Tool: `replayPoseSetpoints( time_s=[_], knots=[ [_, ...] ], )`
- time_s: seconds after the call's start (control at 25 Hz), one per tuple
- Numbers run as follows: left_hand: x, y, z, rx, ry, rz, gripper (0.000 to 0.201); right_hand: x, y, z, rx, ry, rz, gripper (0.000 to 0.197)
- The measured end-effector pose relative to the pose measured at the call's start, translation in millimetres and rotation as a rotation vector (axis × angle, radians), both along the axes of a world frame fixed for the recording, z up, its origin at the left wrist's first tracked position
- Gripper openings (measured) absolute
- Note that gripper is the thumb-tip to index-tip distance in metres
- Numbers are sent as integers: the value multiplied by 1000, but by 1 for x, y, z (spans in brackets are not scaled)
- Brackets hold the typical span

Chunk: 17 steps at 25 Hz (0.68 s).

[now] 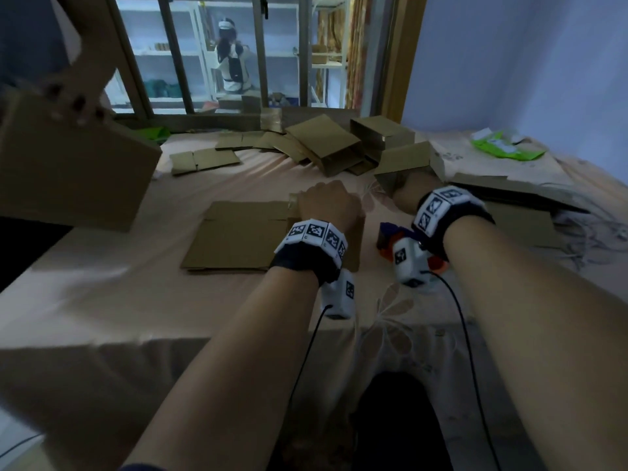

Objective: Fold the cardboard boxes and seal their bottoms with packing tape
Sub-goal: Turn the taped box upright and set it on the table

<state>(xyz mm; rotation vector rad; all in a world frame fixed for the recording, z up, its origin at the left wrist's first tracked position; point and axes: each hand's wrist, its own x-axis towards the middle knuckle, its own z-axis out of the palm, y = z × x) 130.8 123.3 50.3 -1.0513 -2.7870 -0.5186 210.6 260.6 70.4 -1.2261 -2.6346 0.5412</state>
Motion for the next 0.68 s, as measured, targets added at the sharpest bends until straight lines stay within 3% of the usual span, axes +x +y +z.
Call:
replayPoseSetpoints(
  time_s=[0.08, 0.16, 0.24, 0.32, 0.4, 0.52, 0.68],
  knots=[
    [-12, -5, 3, 69, -24, 9, 34, -16, -16, 14, -4, 128, 18, 21],
    [-20, -14, -3, 147, -62, -13, 49, -35, -40, 16, -5, 92, 120, 25],
    [-20, -20, -13, 241, -41, -21, 65, -46, -61, -5, -44, 99, 154, 33],
    [-17, -24, -23, 218, -52, 99, 70, -45, -68, -29, -64, 205, 92, 37],
    [-15, -30, -28, 290, -160, 180, 70, -47, -65, -44, -36, 270, 16, 36],
    [-22, -41, -32, 520, -328, 159, 68, -47, -68, -49, -84, 275, -39, 36],
    [-24, -48, -42, 747, -561, 137, 59, -41, -65, -49, -339, 494, -89, 35]
  ],
)
